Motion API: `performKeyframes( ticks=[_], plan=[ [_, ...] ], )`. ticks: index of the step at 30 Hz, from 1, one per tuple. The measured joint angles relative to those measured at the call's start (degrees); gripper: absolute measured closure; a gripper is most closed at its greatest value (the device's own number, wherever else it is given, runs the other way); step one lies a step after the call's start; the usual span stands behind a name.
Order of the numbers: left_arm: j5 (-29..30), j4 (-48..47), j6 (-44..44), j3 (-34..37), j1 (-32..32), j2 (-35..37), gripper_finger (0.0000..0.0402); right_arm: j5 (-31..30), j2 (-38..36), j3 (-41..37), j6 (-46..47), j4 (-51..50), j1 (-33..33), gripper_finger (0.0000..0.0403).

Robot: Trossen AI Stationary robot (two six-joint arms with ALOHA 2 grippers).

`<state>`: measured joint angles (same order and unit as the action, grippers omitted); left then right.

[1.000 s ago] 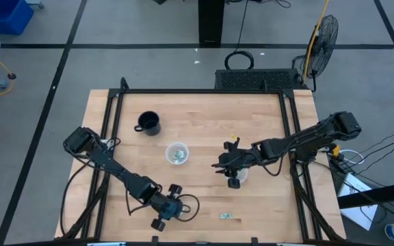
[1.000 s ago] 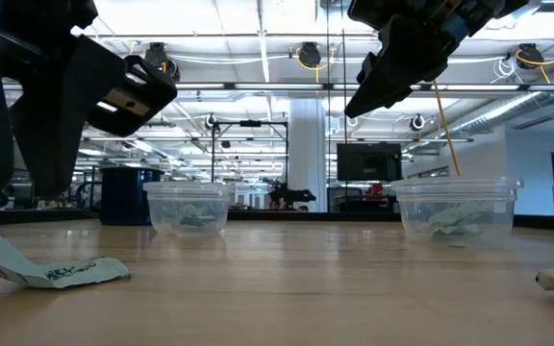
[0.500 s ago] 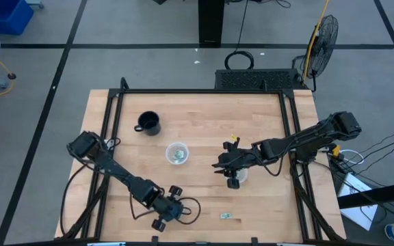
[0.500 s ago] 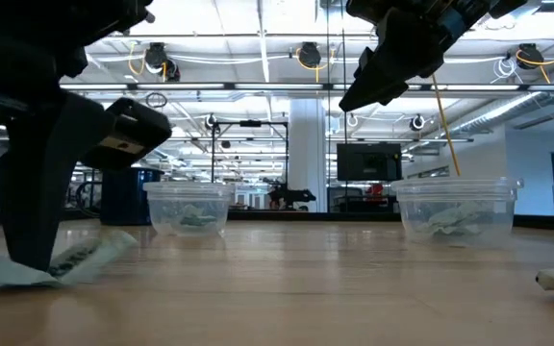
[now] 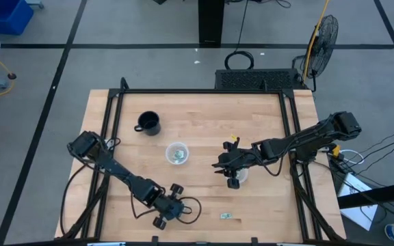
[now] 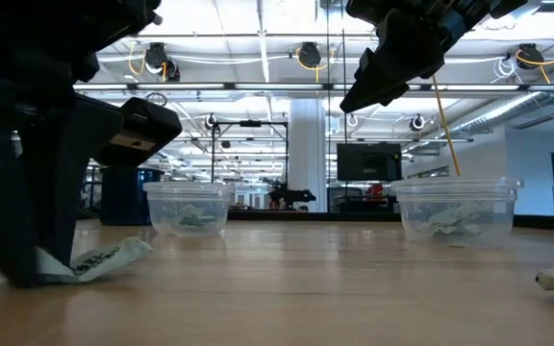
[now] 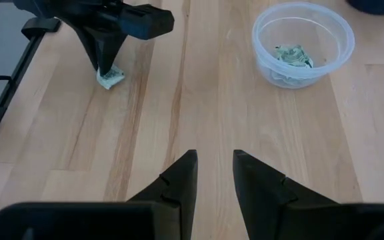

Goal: Pick and place Stevia / Truvia into bins
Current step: Put the green stevia packet into the left transparent container

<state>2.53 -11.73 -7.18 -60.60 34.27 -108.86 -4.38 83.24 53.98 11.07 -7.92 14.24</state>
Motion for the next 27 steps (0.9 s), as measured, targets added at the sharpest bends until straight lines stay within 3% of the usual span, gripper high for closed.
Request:
performKeyframes(
  ticks=[2, 4, 10, 14, 17, 22, 27],
  plan=[
    [0.6, -0.8, 0.1, 0.1, -0.6, 0.8, 0.0389, 0.0, 0.0, 0.0, 0.0, 0.0, 0.0, 0.0314],
    [1.5, -2.0, 0.8, 0.2, -1.5, 1.8, 0.0392, 0.0, 0.0, 0.0, 0.0, 0.0, 0.0, 0.0314],
    [14.4, -13.8, 9.0, 0.0, -4.0, 11.6, 0.0396, 0.0, 0.0, 0.0, 0.0, -0.1, 0.0, 0.0314],
    [22.2, -21.7, 11.4, 0.1, -9.6, 16.8, 0.0398, -0.1, 0.0, 0.0, -0.5, 0.0, 0.0, 0.0314],
    [21.6, -24.8, 12.9, 0.2, -15.7, 18.7, 0.0397, -0.2, 0.0, 0.0, -1.8, 0.0, 0.0, 0.0314],
    [14.7, -24.6, 16.2, 0.1, -25.4, 16.6, 0.0397, -0.2, 0.0, 0.0, -1.9, -0.1, 0.0, 0.0314],
    [9.6, -25.9, 17.0, 0.1, -28.0, 13.0, 0.0398, -0.1, 0.0, 0.0, -1.4, -0.4, 0.1, 0.0314]
  ],
)
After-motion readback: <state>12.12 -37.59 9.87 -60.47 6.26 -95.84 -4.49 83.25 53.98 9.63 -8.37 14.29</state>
